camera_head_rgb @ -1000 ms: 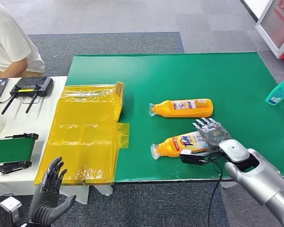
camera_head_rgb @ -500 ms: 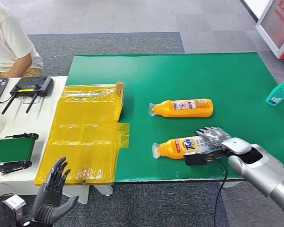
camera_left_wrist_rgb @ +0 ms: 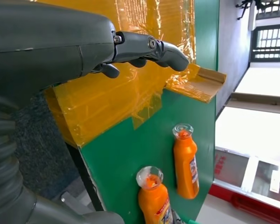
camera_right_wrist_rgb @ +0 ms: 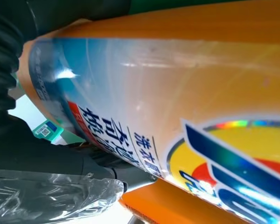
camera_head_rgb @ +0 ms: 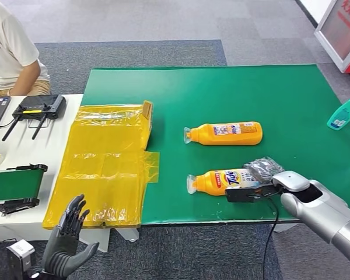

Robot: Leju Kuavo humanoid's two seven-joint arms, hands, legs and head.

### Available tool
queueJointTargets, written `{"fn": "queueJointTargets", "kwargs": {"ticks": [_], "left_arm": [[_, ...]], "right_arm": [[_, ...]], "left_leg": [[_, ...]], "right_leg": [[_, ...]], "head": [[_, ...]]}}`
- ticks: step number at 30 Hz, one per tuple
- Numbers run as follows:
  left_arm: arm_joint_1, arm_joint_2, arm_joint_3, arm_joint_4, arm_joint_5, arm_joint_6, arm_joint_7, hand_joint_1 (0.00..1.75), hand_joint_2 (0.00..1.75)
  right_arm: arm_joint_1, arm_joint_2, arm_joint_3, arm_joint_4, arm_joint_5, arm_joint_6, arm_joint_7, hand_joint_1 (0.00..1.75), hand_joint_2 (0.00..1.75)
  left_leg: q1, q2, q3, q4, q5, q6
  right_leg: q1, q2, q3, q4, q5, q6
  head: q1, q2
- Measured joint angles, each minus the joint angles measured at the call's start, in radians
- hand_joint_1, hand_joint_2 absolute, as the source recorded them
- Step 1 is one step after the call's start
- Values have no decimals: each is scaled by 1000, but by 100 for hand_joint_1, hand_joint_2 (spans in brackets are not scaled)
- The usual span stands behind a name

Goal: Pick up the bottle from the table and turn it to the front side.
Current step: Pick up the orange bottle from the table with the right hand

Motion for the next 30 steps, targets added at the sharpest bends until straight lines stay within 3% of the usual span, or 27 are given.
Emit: {"fn": "queueJointTargets", "kwargs": {"ticks": [7,10,14,19,23,30], "left_arm": [[2,-8,1,0,-19,-9,8,0,175],[5,-27,4,-3,-38,-18,15,0,175],[7,-58,6,-20,-63,-28,18,0,175],[1,-85,7,-56,-129,-17,-38,0,175],[-13,-82,-22,-72,-153,-7,-91,0,175],[-53,-68,-107,-74,-135,56,-55,0,175]], "right_arm": [[89,49,-77,-16,75,-151,35,175,175],[179,122,-168,-76,122,-254,46,175,175],[325,238,-306,-222,107,-301,-12,175,175],[466,364,-437,-388,42,-303,-89,175,175],[527,449,-500,-465,-116,-238,-157,175,175],[598,562,-528,-513,-297,-136,-197,175,175]], "left_leg": [[0,0,0,0,0,0],[1,0,-1,0,0,0],[1,-1,-1,0,0,-1],[2,-2,-2,0,-1,-1],[1,-2,-1,0,-1,-1],[1,-2,-1,0,-1,-2]], "right_leg": [[0,0,0,0,0,0],[1,0,0,0,0,0],[2,-1,0,0,-2,-2],[2,-3,-1,0,-3,-2],[2,-3,-1,0,-3,-2],[2,-3,-1,0,-2,-3]], "head": [[0,0],[0,0],[0,0],[0,0],[0,0],[0,0]]}}
